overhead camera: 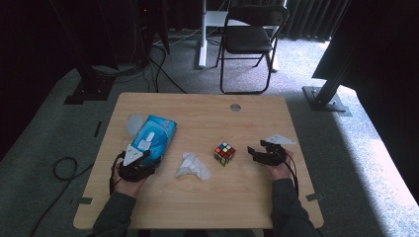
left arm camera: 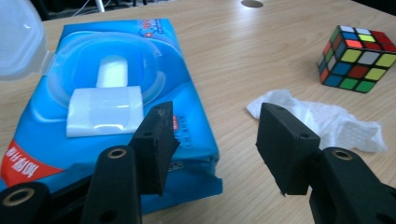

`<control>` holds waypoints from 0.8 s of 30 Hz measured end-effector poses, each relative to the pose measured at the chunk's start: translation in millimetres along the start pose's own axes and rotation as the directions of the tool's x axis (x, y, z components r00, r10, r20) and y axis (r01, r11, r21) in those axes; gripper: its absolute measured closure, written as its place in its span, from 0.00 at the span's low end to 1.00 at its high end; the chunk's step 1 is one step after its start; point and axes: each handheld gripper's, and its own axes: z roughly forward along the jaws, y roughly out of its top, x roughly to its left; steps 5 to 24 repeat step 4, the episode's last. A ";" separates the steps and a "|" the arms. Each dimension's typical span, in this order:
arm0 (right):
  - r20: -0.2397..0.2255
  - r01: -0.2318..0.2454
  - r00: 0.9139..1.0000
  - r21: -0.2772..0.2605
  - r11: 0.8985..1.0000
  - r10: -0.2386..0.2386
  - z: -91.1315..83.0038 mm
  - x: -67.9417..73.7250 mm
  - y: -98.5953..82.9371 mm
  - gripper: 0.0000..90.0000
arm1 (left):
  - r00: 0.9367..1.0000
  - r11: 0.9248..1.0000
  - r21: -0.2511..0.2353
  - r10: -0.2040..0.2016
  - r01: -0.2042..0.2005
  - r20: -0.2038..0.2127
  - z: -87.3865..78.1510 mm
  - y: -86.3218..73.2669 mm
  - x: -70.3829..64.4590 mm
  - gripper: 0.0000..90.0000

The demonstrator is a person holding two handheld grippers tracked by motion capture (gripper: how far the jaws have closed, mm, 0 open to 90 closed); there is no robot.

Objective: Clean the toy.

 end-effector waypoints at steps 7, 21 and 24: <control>0.006 -0.005 1.000 0.005 1.000 0.005 -0.1 -2.7 -2.0 0.35 | 1.000 1.000 -0.003 -0.010 0.010 -0.004 0.6 0.2 2.0 0.51; 0.006 -0.005 1.000 0.005 1.000 0.005 -0.1 -2.7 -2.0 0.35 | 1.000 1.000 -0.003 -0.010 0.010 -0.004 0.6 0.2 2.0 0.51; 0.006 -0.005 1.000 0.005 1.000 0.005 -0.1 -2.7 -2.0 0.35 | 1.000 1.000 -0.003 -0.010 0.010 -0.004 0.6 0.2 2.0 0.51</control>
